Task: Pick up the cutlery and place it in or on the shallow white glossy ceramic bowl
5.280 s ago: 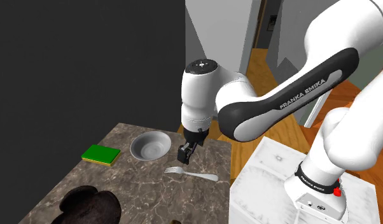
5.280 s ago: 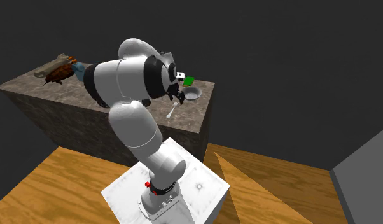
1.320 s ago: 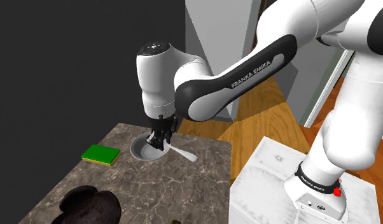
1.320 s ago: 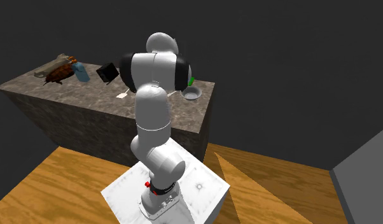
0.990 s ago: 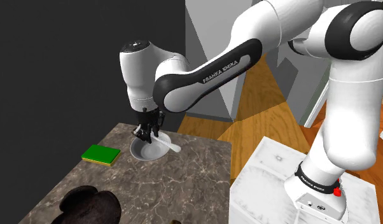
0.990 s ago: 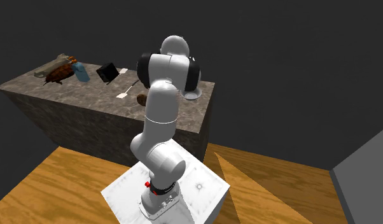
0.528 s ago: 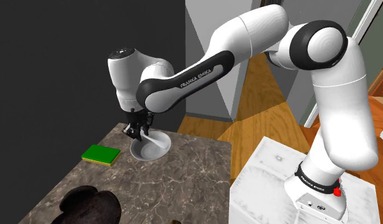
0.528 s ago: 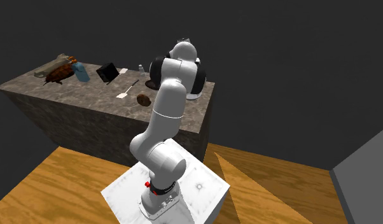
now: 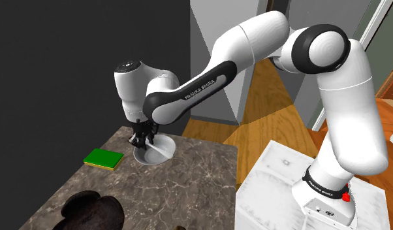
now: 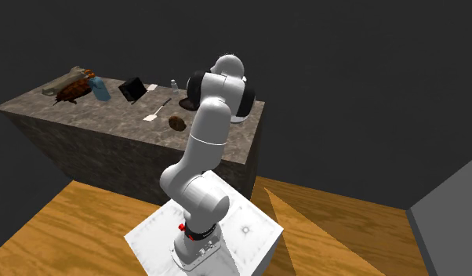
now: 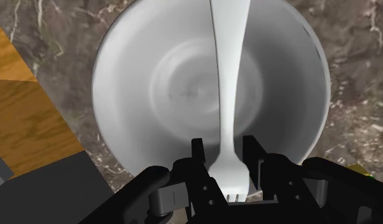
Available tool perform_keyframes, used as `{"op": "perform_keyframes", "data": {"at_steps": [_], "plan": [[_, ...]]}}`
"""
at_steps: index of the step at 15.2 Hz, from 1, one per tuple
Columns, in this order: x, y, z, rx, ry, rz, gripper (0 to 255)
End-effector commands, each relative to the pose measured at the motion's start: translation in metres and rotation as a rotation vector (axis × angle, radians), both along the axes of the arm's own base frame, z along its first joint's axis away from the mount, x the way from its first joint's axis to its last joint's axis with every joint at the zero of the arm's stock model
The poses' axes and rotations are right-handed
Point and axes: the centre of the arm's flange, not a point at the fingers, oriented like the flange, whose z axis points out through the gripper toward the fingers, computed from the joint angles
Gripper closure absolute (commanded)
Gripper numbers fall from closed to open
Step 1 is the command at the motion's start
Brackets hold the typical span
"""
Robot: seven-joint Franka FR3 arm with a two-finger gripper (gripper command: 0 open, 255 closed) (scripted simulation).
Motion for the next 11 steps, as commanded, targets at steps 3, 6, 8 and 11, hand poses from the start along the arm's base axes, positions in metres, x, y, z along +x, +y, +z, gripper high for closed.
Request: {"op": "perform_keyframes", "data": {"at_steps": [3,6,8,11], "plan": [[0.0002,0.0003,-0.0003,0.0,-0.001,0.0,255],[0.0002,0.0003,-0.0004,0.0,-0.001,0.0,0],[0.0002,0.0003,-0.0004,0.0,-0.001,0.0,0],[0.0002,0.0003,-0.0004,0.0,-0.001,0.0,0]]}}
